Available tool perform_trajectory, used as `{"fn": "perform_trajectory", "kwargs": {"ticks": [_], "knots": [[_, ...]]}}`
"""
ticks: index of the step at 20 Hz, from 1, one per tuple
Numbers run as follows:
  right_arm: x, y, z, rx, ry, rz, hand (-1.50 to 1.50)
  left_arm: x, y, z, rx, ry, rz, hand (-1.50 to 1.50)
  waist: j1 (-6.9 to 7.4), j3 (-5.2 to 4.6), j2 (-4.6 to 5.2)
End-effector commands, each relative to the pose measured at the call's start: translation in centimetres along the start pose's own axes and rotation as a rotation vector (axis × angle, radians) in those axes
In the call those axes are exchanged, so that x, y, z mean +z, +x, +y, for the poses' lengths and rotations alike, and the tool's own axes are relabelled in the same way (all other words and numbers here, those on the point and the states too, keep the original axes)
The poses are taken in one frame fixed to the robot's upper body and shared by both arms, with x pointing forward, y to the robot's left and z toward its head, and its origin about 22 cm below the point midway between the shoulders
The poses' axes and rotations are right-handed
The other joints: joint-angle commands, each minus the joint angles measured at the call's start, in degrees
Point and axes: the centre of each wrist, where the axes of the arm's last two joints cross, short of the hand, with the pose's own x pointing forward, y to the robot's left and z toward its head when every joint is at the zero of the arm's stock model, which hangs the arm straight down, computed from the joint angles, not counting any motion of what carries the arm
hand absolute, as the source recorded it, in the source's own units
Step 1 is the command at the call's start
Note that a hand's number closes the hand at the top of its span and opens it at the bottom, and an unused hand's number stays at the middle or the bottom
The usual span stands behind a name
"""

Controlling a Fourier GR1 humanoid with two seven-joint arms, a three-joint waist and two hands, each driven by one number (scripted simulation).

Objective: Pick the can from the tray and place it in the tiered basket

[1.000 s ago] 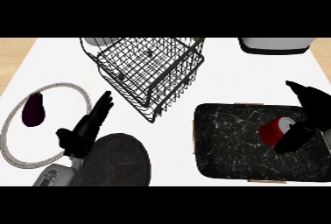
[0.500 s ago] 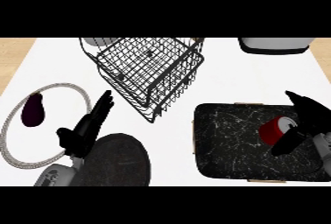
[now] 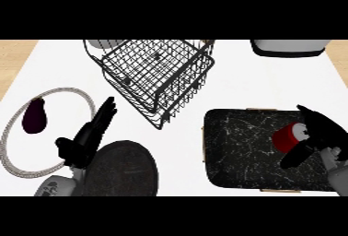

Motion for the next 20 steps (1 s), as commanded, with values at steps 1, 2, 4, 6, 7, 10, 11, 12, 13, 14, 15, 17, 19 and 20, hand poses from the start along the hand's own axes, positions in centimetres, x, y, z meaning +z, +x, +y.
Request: {"fn": "perform_trajectory", "kwargs": {"ticks": [1,2,4,6,7,10,11,12,13,14,15,17,19,20], "knots": [[-1.3,0.0,1.7,0.002,0.021,0.072,-1.50,0.2,-0.1,-0.6,0.008,-0.016,-0.001,0.00,0.10,0.02,0.03],[-0.3,-0.2,1.8,-0.001,0.017,0.070,-1.50,0.9,-0.9,1.0,0.007,-0.010,0.006,0.00,-0.04,0.01,-0.01],[-2.4,-0.7,0.9,0.001,0.024,0.067,-1.50,-2.0,1.2,1.1,0.004,-0.010,0.011,0.00,-0.03,0.02,0.09],[-1.9,-0.6,0.8,-0.008,0.011,0.079,-1.50,0.4,-0.5,-0.3,-0.005,0.003,-0.005,0.00,0.10,0.02,0.01],[-3.0,-1.0,1.0,-0.033,0.012,0.048,-1.50,0.1,-1.7,0.4,-0.010,-0.012,0.000,0.00,0.05,0.02,0.06],[-1.8,-0.3,1.6,-0.118,-0.069,-0.067,1.50,-2.0,1.4,-0.7,0.006,-0.019,-0.012,0.00,-0.04,0.04,0.02],[-1.8,0.1,2.6,-0.084,-0.101,-0.088,1.50,-1.0,0.0,0.3,0.013,0.000,-0.008,0.00,0.06,0.03,0.04],[-2.5,-1.4,2.9,-0.094,-0.106,-0.091,1.50,0.0,0.3,-1.5,0.002,-0.019,-0.004,0.00,0.11,0.05,-0.01],[-1.5,0.5,3.0,-0.093,-0.096,-0.100,1.50,0.5,1.2,1.8,0.009,-0.020,0.002,0.00,0.22,0.03,-0.03],[-2.2,0.9,2.1,-0.086,-0.112,-0.093,1.50,0.2,-0.3,2.0,0.005,-0.014,-0.001,0.00,0.14,0.02,0.04],[-3.6,-0.3,0.7,-0.105,-0.108,-0.103,1.50,-0.2,1.5,-1.0,0.009,-0.007,-0.010,0.00,0.23,0.04,0.02],[-1.8,1.6,2.0,-0.090,-0.129,-0.111,1.50,-0.9,-0.5,-1.3,0.013,-0.008,-0.005,0.00,0.02,0.01,0.03],[-3.5,0.4,1.7,-0.102,-0.125,-0.122,1.50,-0.4,-0.5,1.5,-0.002,0.003,-0.006,0.00,0.10,0.02,0.05],[-2.2,0.6,3.2,-0.091,-0.141,-0.128,1.50,-0.1,1.3,-1.9,0.005,0.004,-0.001,0.00,0.08,0.03,-0.02]]}}
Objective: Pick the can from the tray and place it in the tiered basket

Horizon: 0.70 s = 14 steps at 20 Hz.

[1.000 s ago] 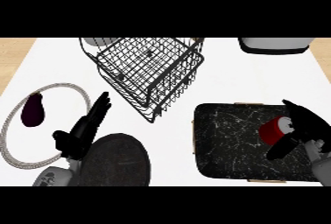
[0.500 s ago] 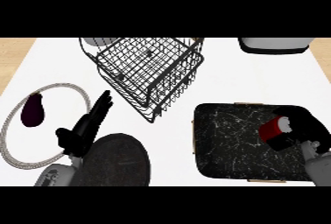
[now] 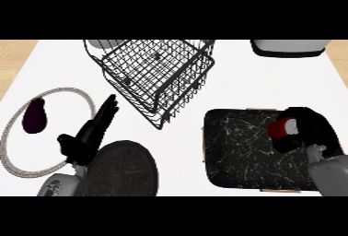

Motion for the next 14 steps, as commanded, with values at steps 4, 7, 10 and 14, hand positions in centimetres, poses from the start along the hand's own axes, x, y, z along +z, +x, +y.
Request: {"fn": "perform_trajectory", "kwargs": {"ticks": [4,7,10,14], "knots": [[1.3,-0.4,-0.4,0.005,-0.093,-0.027,1.50,0.0,-0.7,0.9,0.007,-0.001,0.009,0.00,-0.23,0.06,0.02],[6.6,0.9,3.4,0.006,-0.134,0.101,1.50,0.0,-0.8,1.2,0.005,0.026,0.008,0.00,-1.08,-0.02,-0.24],[10.8,1.6,7.3,0.011,-0.166,0.179,1.50,0.6,-0.7,1.6,0.006,0.035,0.031,0.00,-2.13,-0.11,-0.82],[14.4,4.5,5.8,-0.207,-0.293,0.129,1.50,1.9,-1.3,0.1,-0.005,0.016,0.017,0.00,-1.13,-0.03,-0.93]]}}
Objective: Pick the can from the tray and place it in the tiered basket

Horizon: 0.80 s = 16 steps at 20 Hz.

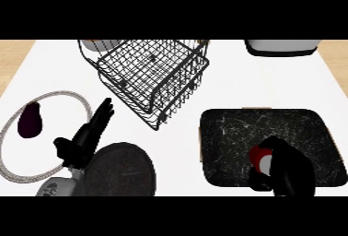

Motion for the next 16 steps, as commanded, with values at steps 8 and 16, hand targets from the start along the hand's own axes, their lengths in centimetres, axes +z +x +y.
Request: {"fn": "perform_trajectory", "kwargs": {"ticks": [8,16], "knots": [[10.3,5.9,-7.1,-0.436,-0.311,-0.105,1.50,-1.0,0.7,0.4,0.000,-0.010,-0.014,0.00,0.72,0.02,0.39],[9.5,11.8,-10.8,-0.462,-0.342,-0.155,1.50,-1.2,1.2,-0.9,-0.005,-0.058,-0.017,0.00,3.08,0.02,0.81]]}}
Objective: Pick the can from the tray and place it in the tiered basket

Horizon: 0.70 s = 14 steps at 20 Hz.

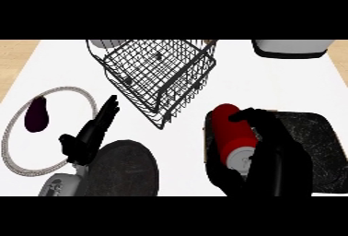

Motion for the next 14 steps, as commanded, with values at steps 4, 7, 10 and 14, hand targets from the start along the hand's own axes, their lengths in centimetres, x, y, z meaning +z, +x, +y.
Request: {"fn": "perform_trajectory", "kwargs": {"ticks": [4,7,10,14], "knots": [[-4.7,5.5,-1.1,-0.061,-0.019,0.193,1.50,-0.8,0.3,-0.7,0.000,-0.035,-0.003,0.00,1.56,-0.04,0.42],[-7.5,7.5,-0.6,-0.041,-0.008,0.212,1.50,-1.4,1.3,-1.6,-0.017,-0.056,0.001,0.00,2.52,-0.03,0.47],[-9.5,9.6,-0.3,-0.051,0.003,0.221,1.50,-1.5,0.7,-1.0,0.005,-0.042,-0.010,0.00,2.25,-0.04,0.55],[-13.2,12.2,1.2,-0.035,0.034,0.232,1.50,-1.4,0.3,-2.3,-0.007,-0.073,-0.004,0.00,3.62,-0.04,0.99]]}}
